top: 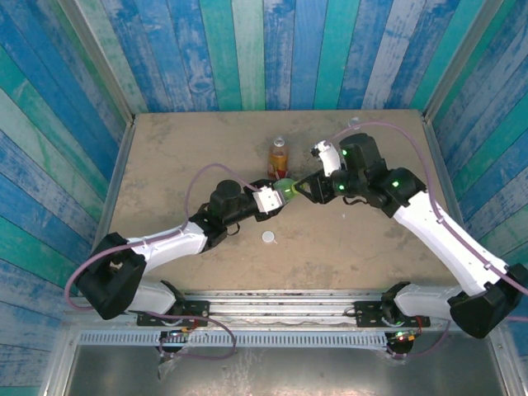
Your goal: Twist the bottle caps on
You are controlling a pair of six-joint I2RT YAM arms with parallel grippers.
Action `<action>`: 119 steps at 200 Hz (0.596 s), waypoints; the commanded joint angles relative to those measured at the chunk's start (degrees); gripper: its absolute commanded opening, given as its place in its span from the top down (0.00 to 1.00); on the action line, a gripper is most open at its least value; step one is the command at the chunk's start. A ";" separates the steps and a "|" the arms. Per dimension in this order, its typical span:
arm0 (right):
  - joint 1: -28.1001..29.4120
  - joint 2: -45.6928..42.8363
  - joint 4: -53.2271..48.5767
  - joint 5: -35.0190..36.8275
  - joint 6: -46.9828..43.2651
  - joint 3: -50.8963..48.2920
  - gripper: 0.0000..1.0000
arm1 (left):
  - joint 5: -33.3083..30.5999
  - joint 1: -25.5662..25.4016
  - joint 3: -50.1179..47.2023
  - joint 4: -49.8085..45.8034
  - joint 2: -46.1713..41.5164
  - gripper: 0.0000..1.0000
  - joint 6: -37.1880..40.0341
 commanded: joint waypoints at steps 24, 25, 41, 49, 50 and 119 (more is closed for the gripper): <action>-0.03 -4.60 -6.11 0.05 -34.23 1.69 0.43 | 1.90 -0.32 -1.29 0.42 -2.73 0.44 4.89; 0.03 -4.67 -6.25 -0.01 -35.02 1.69 0.43 | 1.91 -0.28 -1.29 0.34 -2.84 0.44 4.97; 1.21 -6.15 -8.39 -0.50 -47.71 1.41 0.42 | 2.66 -0.25 -1.18 -1.70 -3.80 0.44 6.63; 2.34 -6.70 -8.99 0.70 -53.88 0.96 0.40 | 3.52 -0.31 -0.76 -3.63 -4.15 0.43 7.68; 2.53 -6.77 -9.00 1.01 -54.56 0.93 0.40 | 3.60 -0.28 -0.72 -3.88 -4.16 0.43 7.77; 7.43 -3.09 -8.94 9.86 -71.93 2.01 0.38 | 7.37 -0.14 0.56 -7.99 -4.81 0.43 7.61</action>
